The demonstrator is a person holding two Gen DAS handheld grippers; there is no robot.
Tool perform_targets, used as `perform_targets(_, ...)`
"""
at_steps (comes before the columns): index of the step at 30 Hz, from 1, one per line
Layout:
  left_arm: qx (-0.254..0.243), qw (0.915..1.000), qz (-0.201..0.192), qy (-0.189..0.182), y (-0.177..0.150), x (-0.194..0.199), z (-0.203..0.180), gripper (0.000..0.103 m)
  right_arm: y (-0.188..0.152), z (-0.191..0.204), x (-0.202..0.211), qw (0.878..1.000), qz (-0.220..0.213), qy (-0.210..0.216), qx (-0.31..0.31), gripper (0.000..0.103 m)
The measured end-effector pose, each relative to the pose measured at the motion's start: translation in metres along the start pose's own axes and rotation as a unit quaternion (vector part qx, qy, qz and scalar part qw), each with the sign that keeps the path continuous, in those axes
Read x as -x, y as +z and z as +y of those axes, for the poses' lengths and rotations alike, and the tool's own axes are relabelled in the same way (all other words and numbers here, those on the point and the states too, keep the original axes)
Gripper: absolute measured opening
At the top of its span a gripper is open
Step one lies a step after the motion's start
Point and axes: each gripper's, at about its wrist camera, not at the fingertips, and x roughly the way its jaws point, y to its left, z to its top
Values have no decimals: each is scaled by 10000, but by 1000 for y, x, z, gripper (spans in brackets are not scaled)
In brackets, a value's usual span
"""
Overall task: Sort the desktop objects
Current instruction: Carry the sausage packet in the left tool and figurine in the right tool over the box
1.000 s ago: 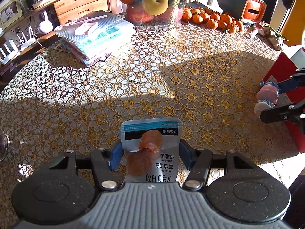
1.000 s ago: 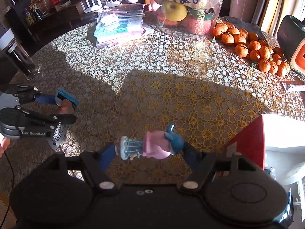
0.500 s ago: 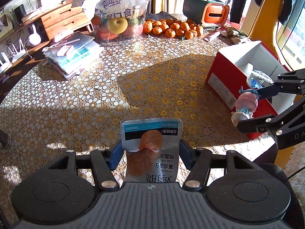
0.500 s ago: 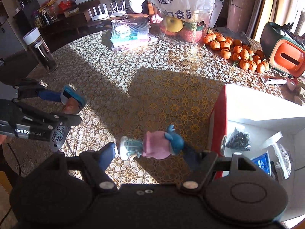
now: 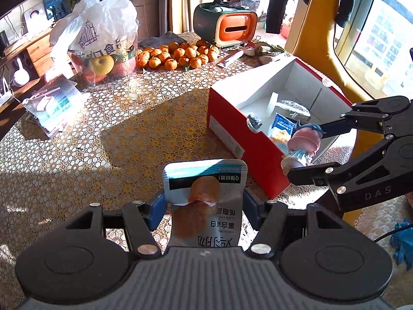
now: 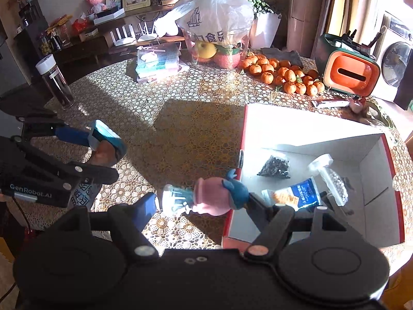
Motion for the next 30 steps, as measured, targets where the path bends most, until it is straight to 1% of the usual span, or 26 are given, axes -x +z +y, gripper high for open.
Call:
perform_targets(10, -279, 9995, -27, -169, 39, -24, -47, 61, -12, -59, 10, 9989, -130, -271, -367, 76)
perform_targets(16, -412, 9988, -94, -259, 68, -40, -72, 61, -20, -106, 7, 9959, -144, -583, -681, 76)
perform_targets(24, -527, 9980, -48, -351, 98, -72, -99, 61, -30, -156, -1, 9917, -107, -824, -978, 76)
perform_targets(30, -570, 9977, 36, -355, 115, -96, -115, 61, -38, -182, -11, 9897, 15, -896, -1116, 76)
